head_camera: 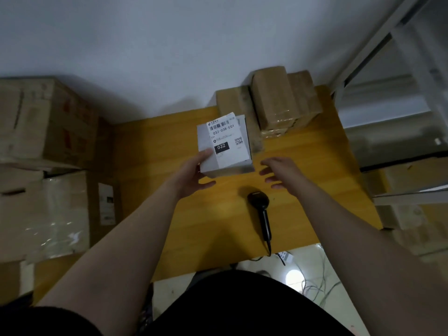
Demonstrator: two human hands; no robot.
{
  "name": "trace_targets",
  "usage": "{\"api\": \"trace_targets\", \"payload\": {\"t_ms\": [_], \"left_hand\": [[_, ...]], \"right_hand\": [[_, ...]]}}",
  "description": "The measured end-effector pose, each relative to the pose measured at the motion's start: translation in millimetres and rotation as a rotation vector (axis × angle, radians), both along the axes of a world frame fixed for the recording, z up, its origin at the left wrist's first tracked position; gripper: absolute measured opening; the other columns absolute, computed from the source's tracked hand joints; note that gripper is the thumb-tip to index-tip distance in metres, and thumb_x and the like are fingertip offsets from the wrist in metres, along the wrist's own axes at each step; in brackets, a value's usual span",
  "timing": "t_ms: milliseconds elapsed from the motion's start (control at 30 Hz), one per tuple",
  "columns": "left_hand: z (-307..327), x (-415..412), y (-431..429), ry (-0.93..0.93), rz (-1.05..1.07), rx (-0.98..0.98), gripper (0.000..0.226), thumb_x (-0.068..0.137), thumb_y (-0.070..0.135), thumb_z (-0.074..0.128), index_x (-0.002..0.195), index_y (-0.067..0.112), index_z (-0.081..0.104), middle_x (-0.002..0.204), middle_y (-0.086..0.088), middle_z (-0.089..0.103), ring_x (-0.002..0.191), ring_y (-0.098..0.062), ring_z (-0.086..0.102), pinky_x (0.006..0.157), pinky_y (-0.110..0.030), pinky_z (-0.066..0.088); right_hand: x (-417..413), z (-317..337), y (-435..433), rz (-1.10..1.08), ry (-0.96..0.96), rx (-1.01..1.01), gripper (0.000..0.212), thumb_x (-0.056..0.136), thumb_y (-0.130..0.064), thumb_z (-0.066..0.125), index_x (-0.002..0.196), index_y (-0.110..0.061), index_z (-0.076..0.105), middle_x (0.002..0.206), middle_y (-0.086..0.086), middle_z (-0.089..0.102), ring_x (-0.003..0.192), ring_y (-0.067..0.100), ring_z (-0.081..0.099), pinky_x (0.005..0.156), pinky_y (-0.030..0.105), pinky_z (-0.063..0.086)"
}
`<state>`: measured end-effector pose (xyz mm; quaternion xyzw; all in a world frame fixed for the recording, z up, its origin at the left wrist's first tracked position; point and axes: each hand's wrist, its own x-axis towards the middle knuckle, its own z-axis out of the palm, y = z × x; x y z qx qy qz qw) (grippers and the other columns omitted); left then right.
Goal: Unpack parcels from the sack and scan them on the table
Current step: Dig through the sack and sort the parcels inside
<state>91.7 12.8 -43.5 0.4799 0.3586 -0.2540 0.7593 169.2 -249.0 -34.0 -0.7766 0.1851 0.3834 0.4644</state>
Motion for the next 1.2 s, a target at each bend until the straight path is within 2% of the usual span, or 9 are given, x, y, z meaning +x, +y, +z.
{"api": "trace_targets", "payload": {"t_ms": [167,300,500,567,667,733,833,1033,1200], "left_hand": [[-44.2,-48.6,11.5,0.163,0.0,0.066,0.053,0.08,0.046,0.082,0.124,0.021,0.066,0.121,-0.002,0.071,0.114,-0.023,0.066,0.088,-0.048,0.059],[-67.9,-74.9,9.6,0.234,0.022,0.171,0.052,0.082,0.046,0.082,0.121,0.015,0.067,0.122,-0.003,0.073,0.114,-0.025,0.068,0.088,-0.045,0.057],[-73.7,-98.4,-5.3,0.267,0.066,0.295,0.062,0.081,0.046,0.084,0.123,0.007,0.059,0.119,-0.006,0.074,0.107,-0.024,0.069,0.09,-0.045,0.058],[-68.2,-110.3,-13.3,0.262,0.106,0.323,0.066,0.081,0.045,0.085,0.124,0.01,0.05,0.12,-0.008,0.07,0.104,-0.024,0.07,0.09,-0.048,0.058],[-56.9,-129.5,-29.2,0.241,0.172,0.384,0.054,0.081,0.041,0.087,0.107,0.019,0.045,0.117,-0.008,0.065,0.097,-0.023,0.069,0.09,-0.05,0.059],[-46.9,-147.7,-47.3,0.22,0.21,0.4,0.069,0.081,0.037,0.088,0.126,0.015,0.04,0.121,-0.008,0.062,0.103,-0.025,0.069,0.093,-0.051,0.058],[-29.3,-177.3,-82.0,0.168,0.256,0.391,0.092,0.083,0.029,0.087,0.151,0.012,0.027,0.135,-0.011,0.059,0.116,-0.03,0.065,0.099,-0.051,0.055],[14.6,-222.1,-133.2,0.015,0.236,0.422,0.065,0.083,0.028,0.087,0.134,0.012,0.05,0.132,-0.011,0.064,0.116,-0.03,0.065,0.099,-0.05,0.052],[46.3,-248.2,-144.2,-0.041,0.273,0.445,0.075,0.078,0.034,0.09,0.137,0.014,0.048,0.126,-0.004,0.065,0.102,-0.019,0.067,0.099,-0.049,0.054]], "right_hand": [[-32.3,-42.3,-12.0,0.108,0.226,-0.352,0.028,0.099,-0.014,0.049,0.12,0.004,0.054,0.12,0.02,0.064,0.105,0.04,0.064,0.081,0.051,0.052],[-52.7,-63.2,-16.8,0.255,0.45,-0.317,0.038,0.089,-0.009,0.055,0.126,-0.004,0.046,0.12,0.014,0.057,0.109,0.038,0.06,0.094,0.056,0.051],[-83.2,-96.6,-19.2,0.221,0.518,-0.172,0.067,0.097,-0.017,0.068,0.154,-0.008,0.035,0.159,0.016,0.037,0.14,0.038,0.042,0.113,0.057,0.035],[-95.6,-96.1,-20.7,0.196,0.478,-0.12,0.056,0.097,-0.018,0.07,0.146,-0.01,0.044,0.147,0.016,0.048,0.133,0.037,0.047,0.107,0.052,0.039],[-103.9,-78.1,-24.6,0.124,0.316,-0.034,0.019,0.095,-0.013,0.069,0.11,-0.01,0.059,0.108,0.015,0.059,0.097,0.033,0.058,0.086,0.049,0.048],[-105.4,-52.1,-28.5,0.102,0.196,0.029,0.008,0.094,-0.01,0.067,0.099,-0.007,0.062,0.088,0.014,0.058,0.076,0.03,0.057,0.073,0.047,0.051],[-112.2,-0.6,-33.8,0.186,0.032,0.071,0.015,0.092,-0.014,0.071,0.105,-0.007,0.066,0.078,0.011,0.064,0.061,0.026,0.061,0.059,0.039,0.05],[-157.7,85.9,-42.4,0.486,-0.206,0.068,0.028,0.083,-0.035,0.073,0.09,-0.007,0.072,0.064,0.006,0.065,0.05,0.022,0.062,0.051,0.034,0.047],[-193.7,129.7,-37.8,0.55,-0.314,0.031,0.029,0.08,-0.037,0.072,0.073,-0.01,0.065,0.052,0.001,0.061,0.046,0.021,0.061,0.046,0.031,0.047]]}}
